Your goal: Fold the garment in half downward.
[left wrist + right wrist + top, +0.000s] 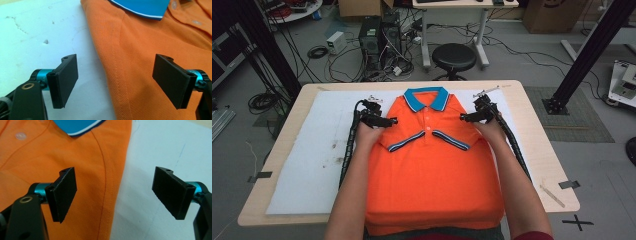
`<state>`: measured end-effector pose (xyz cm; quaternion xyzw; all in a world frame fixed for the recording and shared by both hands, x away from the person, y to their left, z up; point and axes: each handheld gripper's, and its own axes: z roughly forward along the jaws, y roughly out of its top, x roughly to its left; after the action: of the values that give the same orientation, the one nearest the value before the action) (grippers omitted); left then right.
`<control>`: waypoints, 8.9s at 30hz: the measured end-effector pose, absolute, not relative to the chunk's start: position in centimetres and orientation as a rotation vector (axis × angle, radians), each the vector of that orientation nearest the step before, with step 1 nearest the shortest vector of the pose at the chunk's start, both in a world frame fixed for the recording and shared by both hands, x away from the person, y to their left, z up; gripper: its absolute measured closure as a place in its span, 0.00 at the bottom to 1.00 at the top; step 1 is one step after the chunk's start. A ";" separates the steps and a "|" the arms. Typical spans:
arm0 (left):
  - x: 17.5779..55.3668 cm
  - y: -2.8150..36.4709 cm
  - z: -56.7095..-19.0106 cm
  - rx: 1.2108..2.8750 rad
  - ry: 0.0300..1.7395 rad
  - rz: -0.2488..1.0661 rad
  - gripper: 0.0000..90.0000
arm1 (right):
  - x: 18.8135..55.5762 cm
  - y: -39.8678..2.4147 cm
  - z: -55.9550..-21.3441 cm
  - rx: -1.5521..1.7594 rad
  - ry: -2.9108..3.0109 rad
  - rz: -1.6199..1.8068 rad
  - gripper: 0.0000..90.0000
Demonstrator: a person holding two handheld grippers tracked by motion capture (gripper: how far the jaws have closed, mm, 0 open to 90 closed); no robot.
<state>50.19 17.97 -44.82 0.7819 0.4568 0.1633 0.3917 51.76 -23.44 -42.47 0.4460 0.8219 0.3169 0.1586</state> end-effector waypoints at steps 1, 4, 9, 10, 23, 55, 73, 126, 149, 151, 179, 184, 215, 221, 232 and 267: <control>50.2 17.9 -45.0 1.989 1.163 0.410 0.23 | 51.9 -23.4 -42.7 1.267 2.353 0.902 0.23; 50.3 17.8 -45.3 2.008 1.165 0.419 0.23 | 52.1 -23.3 -43.0 1.266 2.353 0.912 0.29; 50.2 17.4 -45.2 2.031 1.171 0.452 0.27 | 52.4 -23.2 -43.5 1.260 2.344 0.923 0.39; 50.1 17.3 -45.2 2.038 1.167 0.458 0.28 | 52.4 -23.2 -43.7 1.271 2.348 0.926 0.41; 49.3 17.3 -45.2 2.006 1.139 0.442 0.67 | 52.1 -22.8 -44.1 1.226 2.432 0.889 0.75; 50.9 16.1 -45.0 1.946 1.185 0.440 0.93 | 52.7 -23.5 -43.2 1.261 2.323 0.860 0.97; 50.6 16.8 -42.5 1.817 1.152 0.380 0.93 | 52.3 -23.1 -40.0 1.185 2.297 0.931 0.97; 39.1 18.2 -40.0 1.780 0.861 0.427 0.92 | 40.7 -26.7 -37.8 0.997 2.311 1.266 0.97; 33.2 18.7 -40.9 1.840 0.779 0.368 0.92 | 34.8 -27.6 -39.2 0.917 2.354 1.301 0.97; 32.6 18.9 -41.1 1.842 0.782 0.355 0.92 | 34.1 -27.5 -39.3 0.912 2.361 1.302 0.96; 32.9 22.1 -41.6 1.809 0.914 0.404 0.43 | 34.2 -31.1 -40.0 1.117 2.240 1.331 0.53; 33.9 22.3 -41.6 1.824 0.936 0.445 0.41 | 35.3 -31.5 -40.5 1.156 2.234 1.287 0.49; 37.5 21.1 -45.2 2.035 1.074 0.411 0.50 | 39.4 -30.6 -44.4 1.209 2.435 1.006 0.71; 37.1 20.7 -45.1 2.047 1.033 0.402 0.78 | 39.3 -30.2 -44.3 1.165 2.439 0.986 0.90; 37.3 20.7 -44.5 2.021 1.019 0.530 0.92 | 39.1 -29.8 -43.5 1.087 2.347 0.922 0.96; 44.9 19.2 -42.5 2.025 1.044 0.576 0.93 | 45.3 -29.9 -40.8 1.126 2.281 0.844 0.96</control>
<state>44.85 19.24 -42.48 0.7950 0.4101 0.2260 0.3855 45.26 -29.87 -40.83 0.4090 0.8285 0.3065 0.2287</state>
